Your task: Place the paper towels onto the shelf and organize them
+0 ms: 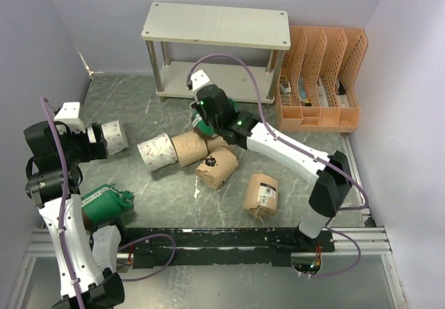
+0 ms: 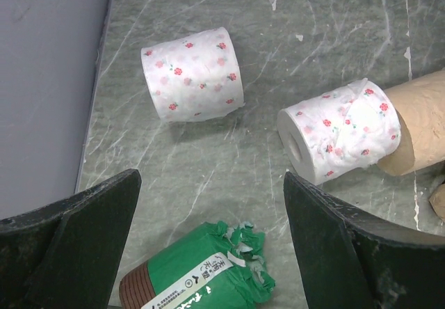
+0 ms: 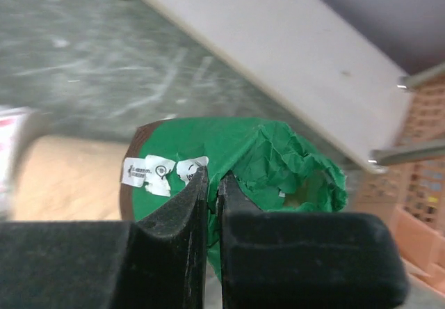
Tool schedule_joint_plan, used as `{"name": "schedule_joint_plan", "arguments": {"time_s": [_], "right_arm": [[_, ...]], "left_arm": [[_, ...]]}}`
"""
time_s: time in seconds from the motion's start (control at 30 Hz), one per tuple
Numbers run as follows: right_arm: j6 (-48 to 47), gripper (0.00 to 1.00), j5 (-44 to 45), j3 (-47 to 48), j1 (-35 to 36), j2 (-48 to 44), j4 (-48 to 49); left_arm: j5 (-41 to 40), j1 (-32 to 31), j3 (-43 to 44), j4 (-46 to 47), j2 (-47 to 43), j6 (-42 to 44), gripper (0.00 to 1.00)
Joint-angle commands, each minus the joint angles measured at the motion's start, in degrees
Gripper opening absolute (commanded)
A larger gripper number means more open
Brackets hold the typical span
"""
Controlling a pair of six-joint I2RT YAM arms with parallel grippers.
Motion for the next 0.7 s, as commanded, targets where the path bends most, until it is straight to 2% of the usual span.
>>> {"name": "schedule_joint_plan", "arguments": {"time_s": [0.0,0.17,0.37,0.53,0.67], "right_arm": [[-12.96,0.00,9.02,6.49,-4.61,3.67,1.45],[-25.04,0.00,7.89,7.74,-8.52,5.80,8.32],[-29.22,0.00,3.42,12.80,-16.06,10.91,11.13],[-34.08,0.00,1.35,11.08,-20.46,13.79,19.53],[-39.04,0.00,3.16,10.01,-23.14,17.26,24.85]], "left_arm": [[0.88,0.55,0.31,0.82,-2.30,0.28,0.96],[0.72,0.51,0.23,0.84,-2.67,0.38,0.95],[1.00,0.53,0.23,0.81,-3.22,0.46,0.95],[1.08,0.50,0.23,0.82,-3.33,0.46,0.96],[1.18,0.51,0.23,0.80,-3.71,0.51,0.96]]}}
